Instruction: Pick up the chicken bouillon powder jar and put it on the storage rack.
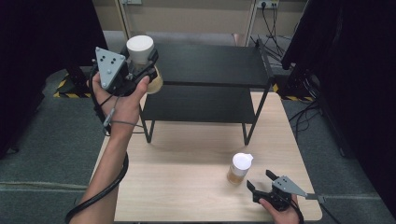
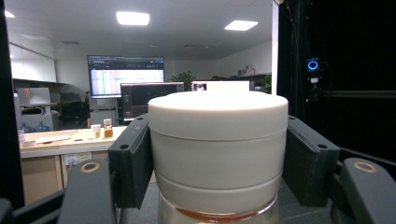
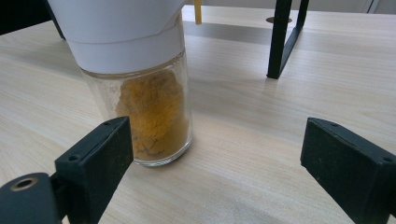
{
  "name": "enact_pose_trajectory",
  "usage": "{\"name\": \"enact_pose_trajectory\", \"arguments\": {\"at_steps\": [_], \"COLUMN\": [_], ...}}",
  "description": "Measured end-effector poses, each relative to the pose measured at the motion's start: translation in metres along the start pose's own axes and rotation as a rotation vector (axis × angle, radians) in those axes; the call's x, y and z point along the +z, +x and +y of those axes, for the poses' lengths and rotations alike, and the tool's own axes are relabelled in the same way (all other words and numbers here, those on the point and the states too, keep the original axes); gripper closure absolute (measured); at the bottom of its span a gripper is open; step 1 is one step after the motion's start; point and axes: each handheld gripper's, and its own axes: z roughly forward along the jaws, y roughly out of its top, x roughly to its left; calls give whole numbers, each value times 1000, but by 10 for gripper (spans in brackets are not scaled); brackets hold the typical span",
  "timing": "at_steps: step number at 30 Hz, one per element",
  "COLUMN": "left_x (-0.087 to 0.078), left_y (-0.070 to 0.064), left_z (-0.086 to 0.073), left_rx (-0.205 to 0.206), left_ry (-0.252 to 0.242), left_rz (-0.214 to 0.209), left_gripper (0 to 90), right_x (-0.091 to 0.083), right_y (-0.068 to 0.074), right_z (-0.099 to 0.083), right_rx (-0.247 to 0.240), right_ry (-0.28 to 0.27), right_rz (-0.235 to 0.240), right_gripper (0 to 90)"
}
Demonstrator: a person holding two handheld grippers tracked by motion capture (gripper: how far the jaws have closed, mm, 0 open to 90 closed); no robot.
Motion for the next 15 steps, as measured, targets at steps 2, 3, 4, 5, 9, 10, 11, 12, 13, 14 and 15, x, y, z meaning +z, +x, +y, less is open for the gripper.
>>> {"name": "enact_pose_trajectory", "arguments": {"at_steps": [2,3,4,5,9,10,11,12,13,14,15], "left_x": [2,3,5,6,13,15,17,18,20,22,23], "left_y": [0,0,0,1,2,2,3,3,4,4,5], "left_z": [0,0,0,1,2,1,1,1,0,0,0], "left_rx": [-4,-4,0,5,10,11,15,16,16,13,11], "left_ry": [-3,-2,0,2,10,13,19,23,26,30,32], "left_rz": [0,1,3,5,10,12,14,17,19,22,24], "left_gripper": [341,341,341,341,341,341,341,341,340,340,340], "right_x": [0,0,0,0,0,0,0,0,0,0,-1], "right_y": [0,0,0,0,0,0,0,1,1,1,1], "right_z": [0,0,0,0,0,0,0,0,0,0,0], "right_rx": [-2,-2,-3,-3,-5,-5,-5,-4,-5,-5,-4], "right_ry": [-1,-2,-2,-2,-1,-1,-2,-2,-2,-2,-2], "right_rz": [0,0,1,2,1,1,0,-1,-1,-1,-1], "right_gripper": [97,97,97,96,97,97,97,96,97,97,97]}}
